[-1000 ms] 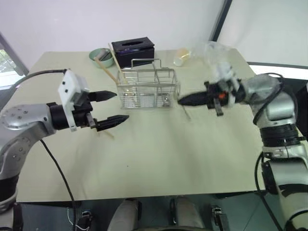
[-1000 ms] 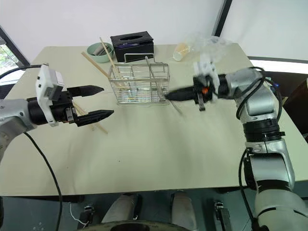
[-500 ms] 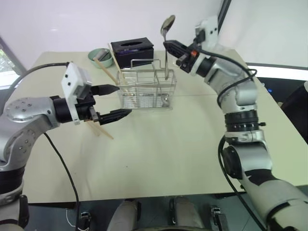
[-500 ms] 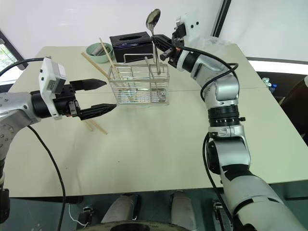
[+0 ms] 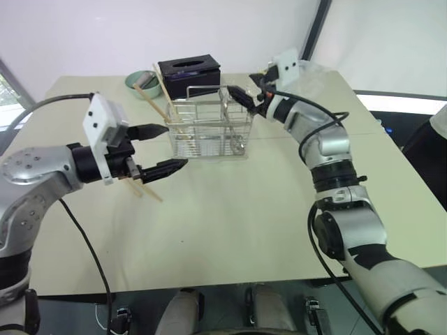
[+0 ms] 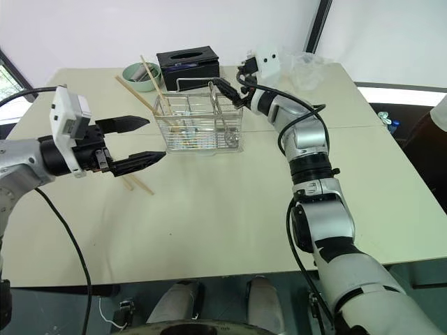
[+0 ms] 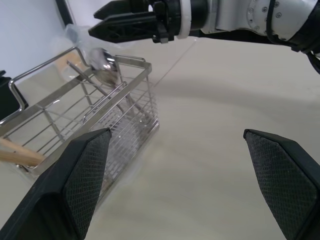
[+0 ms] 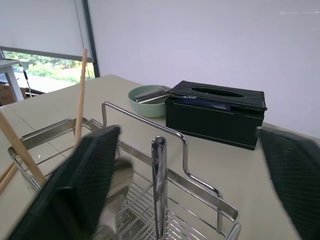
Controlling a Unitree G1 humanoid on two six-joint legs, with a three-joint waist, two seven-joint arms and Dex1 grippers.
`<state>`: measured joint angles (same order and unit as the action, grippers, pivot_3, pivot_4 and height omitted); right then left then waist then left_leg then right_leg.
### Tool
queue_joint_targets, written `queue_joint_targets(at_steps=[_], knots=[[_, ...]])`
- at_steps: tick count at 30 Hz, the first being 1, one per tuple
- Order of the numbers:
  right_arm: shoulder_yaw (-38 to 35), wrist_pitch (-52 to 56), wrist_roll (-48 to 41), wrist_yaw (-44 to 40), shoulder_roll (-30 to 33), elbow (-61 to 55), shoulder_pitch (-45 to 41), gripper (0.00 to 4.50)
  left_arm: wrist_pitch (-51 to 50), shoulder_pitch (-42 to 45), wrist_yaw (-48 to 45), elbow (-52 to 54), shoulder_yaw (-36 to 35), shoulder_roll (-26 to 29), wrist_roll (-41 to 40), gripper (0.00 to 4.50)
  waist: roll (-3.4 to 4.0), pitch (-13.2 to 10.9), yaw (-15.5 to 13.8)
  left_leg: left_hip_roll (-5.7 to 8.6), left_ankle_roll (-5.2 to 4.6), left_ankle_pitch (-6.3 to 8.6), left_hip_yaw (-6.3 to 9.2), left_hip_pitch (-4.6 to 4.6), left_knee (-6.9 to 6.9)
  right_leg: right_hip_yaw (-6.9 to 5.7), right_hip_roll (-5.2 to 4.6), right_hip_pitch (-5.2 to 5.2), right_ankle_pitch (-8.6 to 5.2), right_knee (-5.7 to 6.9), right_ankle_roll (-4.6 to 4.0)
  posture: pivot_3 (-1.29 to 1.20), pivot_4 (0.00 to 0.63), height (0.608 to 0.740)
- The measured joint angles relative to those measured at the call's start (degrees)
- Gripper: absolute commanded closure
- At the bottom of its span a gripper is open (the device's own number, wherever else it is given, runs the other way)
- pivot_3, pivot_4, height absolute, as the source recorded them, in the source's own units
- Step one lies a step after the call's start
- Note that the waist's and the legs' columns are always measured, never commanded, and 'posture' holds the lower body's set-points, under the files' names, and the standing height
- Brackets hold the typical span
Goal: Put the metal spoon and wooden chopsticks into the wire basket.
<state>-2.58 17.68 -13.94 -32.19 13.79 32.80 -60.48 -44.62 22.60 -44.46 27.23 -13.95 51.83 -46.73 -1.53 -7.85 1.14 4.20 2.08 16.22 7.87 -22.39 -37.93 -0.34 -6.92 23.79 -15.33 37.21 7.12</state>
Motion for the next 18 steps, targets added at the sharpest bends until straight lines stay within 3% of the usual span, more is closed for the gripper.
queue_joint_targets(at_steps=[5, 10, 15, 18], knots=[[-1.01, 1.49, -1.06, -0.16, 0.98, -2.53, -0.03, 0.06, 0.01, 0.36, 2.46, -0.34, -0.79, -0.66, -0.03, 0.0, 0.02, -0.02, -0.07, 0.0, 0.0, 0.0, 0.01, 0.0, -0.01, 0.0, 0.01, 0.0, 0.0, 0.01, 0.0, 0.0, 0.15, 0.649], [-3.39, 5.42, -6.9, -6.07, 5.94, -12.49, -0.52, 0.06, -1.35, 4.71, 9.86, -4.1, -5.17, -4.31, -1.51, 0.0, -0.04, 0.02, -0.24, 0.0, 0.0, 0.0, 0.04, -0.03, 0.0, -0.01, 0.01, 0.0, 0.01, 0.0, 0.01, 0.0, 0.15, 0.649], [-6.7, 14.27, -18.37, -16.65, 14.83, -28.15, 1.16, 0.06, -5.85, 10.25, 23.87, -6.93, -8.96, -10.1, -2.91, 0.0, -0.17, 0.11, -0.45, -0.04, -0.01, 0.01, 0.15, 0.02, 0.0, -0.01, 0.01, -0.19, 0.02, -0.11, 0.05, 0.0, 0.15, 0.649], [-7.57, 19.39, -25.34, -23.95, 21.37, -38.1, 7.88, 0.06, -10.48, 13.64, 35.09, -8.44, -10.55, -14.75, -3.16, 0.0, -0.36, 0.22, -0.56, -0.03, -0.02, 0.02, 0.18, 0.04, -0.03, -0.01, -0.02, -0.45, 0.02, -0.16, 0.07, 0.0, 0.15, 0.649]])
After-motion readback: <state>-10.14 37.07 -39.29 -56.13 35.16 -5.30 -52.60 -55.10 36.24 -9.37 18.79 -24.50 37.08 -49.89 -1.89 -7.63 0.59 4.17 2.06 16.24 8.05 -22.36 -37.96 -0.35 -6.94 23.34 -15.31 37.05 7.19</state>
